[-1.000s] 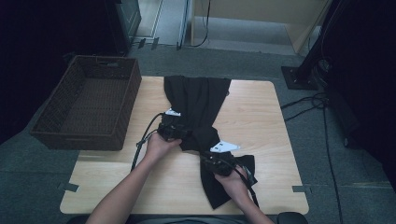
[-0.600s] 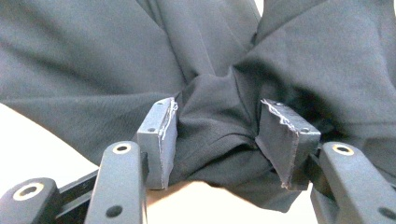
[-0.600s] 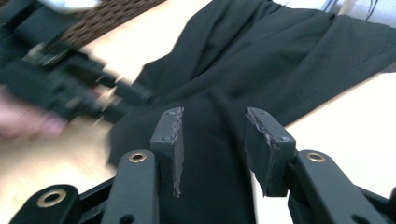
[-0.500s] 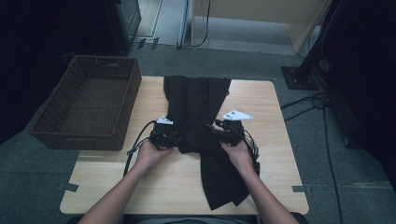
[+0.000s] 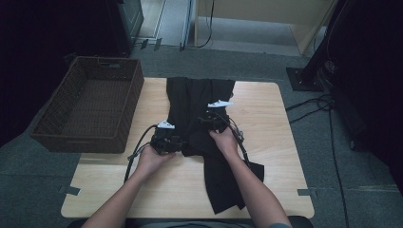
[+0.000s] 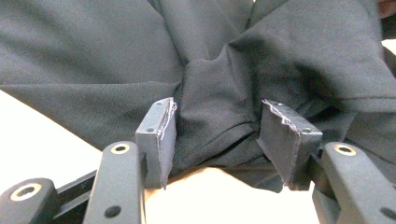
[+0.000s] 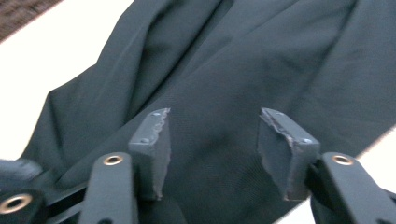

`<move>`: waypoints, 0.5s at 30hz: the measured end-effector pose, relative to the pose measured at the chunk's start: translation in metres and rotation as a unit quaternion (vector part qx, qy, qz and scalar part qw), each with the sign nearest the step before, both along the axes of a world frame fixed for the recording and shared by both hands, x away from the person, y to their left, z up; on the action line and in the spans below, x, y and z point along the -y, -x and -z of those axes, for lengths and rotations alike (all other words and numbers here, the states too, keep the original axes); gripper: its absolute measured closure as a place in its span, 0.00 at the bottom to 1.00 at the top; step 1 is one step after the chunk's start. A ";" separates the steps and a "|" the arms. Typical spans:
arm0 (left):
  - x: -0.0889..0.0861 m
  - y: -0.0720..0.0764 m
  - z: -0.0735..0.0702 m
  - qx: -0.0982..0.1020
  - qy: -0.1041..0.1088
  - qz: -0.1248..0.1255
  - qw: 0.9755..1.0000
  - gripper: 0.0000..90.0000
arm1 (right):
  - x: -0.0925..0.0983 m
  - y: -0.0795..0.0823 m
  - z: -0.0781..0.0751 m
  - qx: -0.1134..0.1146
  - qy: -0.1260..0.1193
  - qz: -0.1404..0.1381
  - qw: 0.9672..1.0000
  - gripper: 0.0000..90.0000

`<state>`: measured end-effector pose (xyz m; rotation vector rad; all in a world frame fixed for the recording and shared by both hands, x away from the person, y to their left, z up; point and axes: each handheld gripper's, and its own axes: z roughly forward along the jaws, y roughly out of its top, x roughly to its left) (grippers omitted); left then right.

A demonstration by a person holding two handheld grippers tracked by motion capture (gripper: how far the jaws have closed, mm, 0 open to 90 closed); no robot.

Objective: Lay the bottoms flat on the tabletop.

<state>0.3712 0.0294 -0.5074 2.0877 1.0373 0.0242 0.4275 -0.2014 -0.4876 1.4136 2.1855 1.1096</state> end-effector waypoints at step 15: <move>-0.018 -0.005 0.000 0.010 -0.009 -0.010 1.000 0.52 | -0.008 0.005 0.025 -0.006 0.039 0.009 0.999 0.97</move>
